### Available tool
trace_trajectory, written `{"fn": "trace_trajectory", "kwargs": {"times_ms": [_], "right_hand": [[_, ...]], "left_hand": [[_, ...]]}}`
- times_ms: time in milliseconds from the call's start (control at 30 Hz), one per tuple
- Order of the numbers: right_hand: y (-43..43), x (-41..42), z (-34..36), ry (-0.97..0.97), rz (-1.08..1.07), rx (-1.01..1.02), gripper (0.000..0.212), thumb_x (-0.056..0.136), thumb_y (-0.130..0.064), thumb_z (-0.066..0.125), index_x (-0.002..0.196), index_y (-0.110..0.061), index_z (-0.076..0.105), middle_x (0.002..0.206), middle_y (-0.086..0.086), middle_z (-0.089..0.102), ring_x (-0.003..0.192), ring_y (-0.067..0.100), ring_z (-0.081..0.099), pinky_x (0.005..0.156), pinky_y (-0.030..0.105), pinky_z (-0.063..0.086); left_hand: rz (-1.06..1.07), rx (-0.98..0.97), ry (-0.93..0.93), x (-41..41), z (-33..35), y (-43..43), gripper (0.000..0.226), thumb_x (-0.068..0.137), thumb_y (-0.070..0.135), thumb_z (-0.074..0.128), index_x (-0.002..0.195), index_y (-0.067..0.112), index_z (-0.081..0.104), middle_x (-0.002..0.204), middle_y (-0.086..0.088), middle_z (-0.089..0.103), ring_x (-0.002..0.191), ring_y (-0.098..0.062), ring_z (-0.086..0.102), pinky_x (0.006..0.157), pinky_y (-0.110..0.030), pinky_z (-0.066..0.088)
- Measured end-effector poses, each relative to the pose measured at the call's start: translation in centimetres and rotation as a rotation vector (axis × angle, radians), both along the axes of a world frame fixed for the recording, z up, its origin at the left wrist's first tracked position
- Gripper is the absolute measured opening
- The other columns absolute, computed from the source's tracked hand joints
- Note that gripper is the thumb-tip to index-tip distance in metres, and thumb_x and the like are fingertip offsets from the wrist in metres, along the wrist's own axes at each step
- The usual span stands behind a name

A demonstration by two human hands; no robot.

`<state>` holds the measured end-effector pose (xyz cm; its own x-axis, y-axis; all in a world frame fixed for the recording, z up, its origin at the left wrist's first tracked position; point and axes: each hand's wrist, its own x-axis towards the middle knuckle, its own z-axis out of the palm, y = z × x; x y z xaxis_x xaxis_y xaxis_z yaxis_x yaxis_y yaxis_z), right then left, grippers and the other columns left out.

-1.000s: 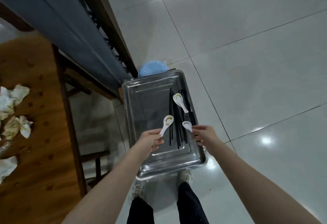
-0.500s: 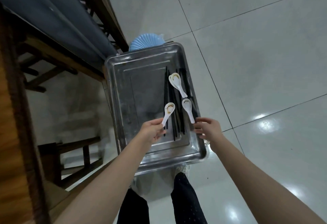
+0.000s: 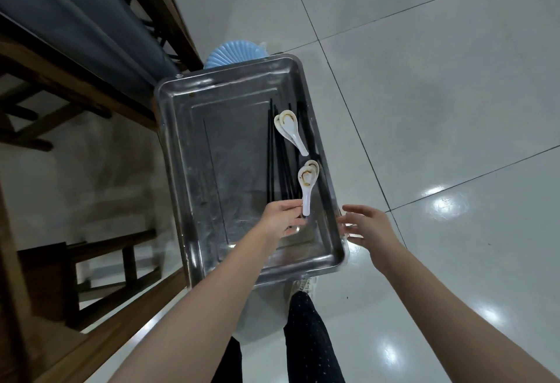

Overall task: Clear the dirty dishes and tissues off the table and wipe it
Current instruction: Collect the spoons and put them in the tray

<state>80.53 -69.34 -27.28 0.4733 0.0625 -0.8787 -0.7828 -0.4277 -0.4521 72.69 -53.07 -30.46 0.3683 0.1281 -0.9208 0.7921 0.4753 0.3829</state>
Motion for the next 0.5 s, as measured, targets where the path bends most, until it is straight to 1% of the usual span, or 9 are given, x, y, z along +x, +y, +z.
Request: {"fn": "trace_trajectory", "kwargs": {"times_ms": [33, 67, 100, 167, 200, 300, 333, 400, 500], "right_hand": [[-0.1, -0.1, 0.0, 0.002, 0.005, 0.001, 0.022, 0.084, 0.005, 0.057, 0.090, -0.015, 0.065, 0.088, 0.016, 0.068, 0.074, 0.024, 0.061, 0.067, 0.030, 0.051], [-0.1, -0.1, -0.1, 0.004, 0.008, 0.002, 0.022, 0.084, 0.004, 0.058, 0.090, -0.015, 0.065, 0.088, 0.016, 0.069, 0.074, 0.024, 0.061, 0.068, 0.031, 0.051], [-0.2, -0.1, -0.2, 0.006, 0.009, 0.003, 0.022, 0.083, 0.004, 0.058, 0.091, -0.015, 0.065, 0.087, 0.015, 0.069, 0.073, 0.023, 0.061, 0.068, 0.031, 0.051], [-0.1, 0.0, -0.3, 0.008, 0.009, 0.009, 0.021, 0.083, 0.004, 0.058, 0.091, -0.015, 0.065, 0.085, 0.013, 0.069, 0.071, 0.021, 0.062, 0.065, 0.029, 0.051], [-0.1, 0.0, -0.3, 0.008, 0.009, 0.016, 0.021, 0.083, 0.004, 0.058, 0.091, -0.015, 0.065, 0.084, 0.012, 0.069, 0.070, 0.021, 0.062, 0.063, 0.028, 0.050], [0.2, 0.4, -0.5, -0.001, -0.001, 0.028, 0.021, 0.083, 0.003, 0.058, 0.093, -0.014, 0.065, 0.083, 0.011, 0.069, 0.067, 0.019, 0.061, 0.059, 0.026, 0.050], [0.3, 0.6, -0.6, -0.006, -0.004, 0.028, 0.021, 0.084, 0.003, 0.057, 0.095, -0.013, 0.065, 0.083, 0.011, 0.069, 0.065, 0.018, 0.061, 0.059, 0.026, 0.049], [0.5, 0.9, -0.8, -0.016, 0.000, 0.028, 0.021, 0.085, 0.002, 0.057, 0.098, -0.012, 0.064, 0.083, 0.010, 0.069, 0.064, 0.017, 0.061, 0.058, 0.025, 0.049], [0.9, 1.4, -1.0, -0.025, 0.007, 0.037, 0.020, 0.085, 0.002, 0.057, 0.098, -0.013, 0.064, 0.082, 0.009, 0.069, 0.065, 0.018, 0.061, 0.058, 0.025, 0.049]], "left_hand": [[-0.015, 0.012, 0.005, -0.2, -0.1, 0.2, 0.021, 0.096, 0.009, 0.057, 0.116, 0.011, 0.065, 0.106, -0.002, 0.067, 0.088, -0.015, 0.065, 0.077, -0.028, 0.057], [-0.028, 0.030, 0.010, -0.4, -0.2, 0.5, 0.022, 0.096, 0.010, 0.057, 0.116, 0.012, 0.066, 0.110, -0.001, 0.066, 0.089, -0.014, 0.064, 0.068, -0.024, 0.055], [-0.034, 0.048, 0.015, -0.7, -0.3, 0.8, 0.023, 0.097, 0.011, 0.057, 0.118, 0.012, 0.065, 0.112, 0.000, 0.065, 0.091, -0.014, 0.064, 0.067, -0.022, 0.053], [-0.028, 0.069, 0.018, -1.0, -0.8, 1.6, 0.026, 0.097, 0.009, 0.056, 0.121, 0.012, 0.064, 0.116, 0.001, 0.064, 0.093, -0.014, 0.064, 0.078, -0.026, 0.051], [-0.019, 0.075, 0.020, -1.1, -1.0, 2.0, 0.026, 0.096, 0.007, 0.057, 0.120, 0.012, 0.064, 0.115, 0.002, 0.064, 0.094, -0.013, 0.065, 0.080, -0.027, 0.050], [0.010, 0.112, 0.026, -1.0, -1.3, 3.3, 0.022, 0.094, 0.008, 0.060, 0.113, 0.016, 0.066, 0.105, 0.005, 0.066, 0.086, -0.009, 0.064, 0.069, -0.022, 0.047], [0.018, 0.127, 0.027, -0.9, -1.4, 3.7, 0.022, 0.094, 0.008, 0.061, 0.113, 0.017, 0.066, 0.101, 0.007, 0.066, 0.083, -0.008, 0.064, 0.067, -0.021, 0.046], [0.025, 0.146, 0.025, -0.7, -1.7, 4.5, 0.022, 0.095, 0.008, 0.060, 0.114, 0.017, 0.065, 0.100, 0.008, 0.066, 0.082, -0.007, 0.063, 0.071, -0.021, 0.047], [0.032, 0.186, 0.012, -0.5, -2.2, 5.2, 0.022, 0.095, 0.011, 0.059, 0.114, 0.019, 0.066, 0.106, 0.005, 0.066, 0.086, -0.009, 0.063, 0.078, -0.026, 0.047]]}}
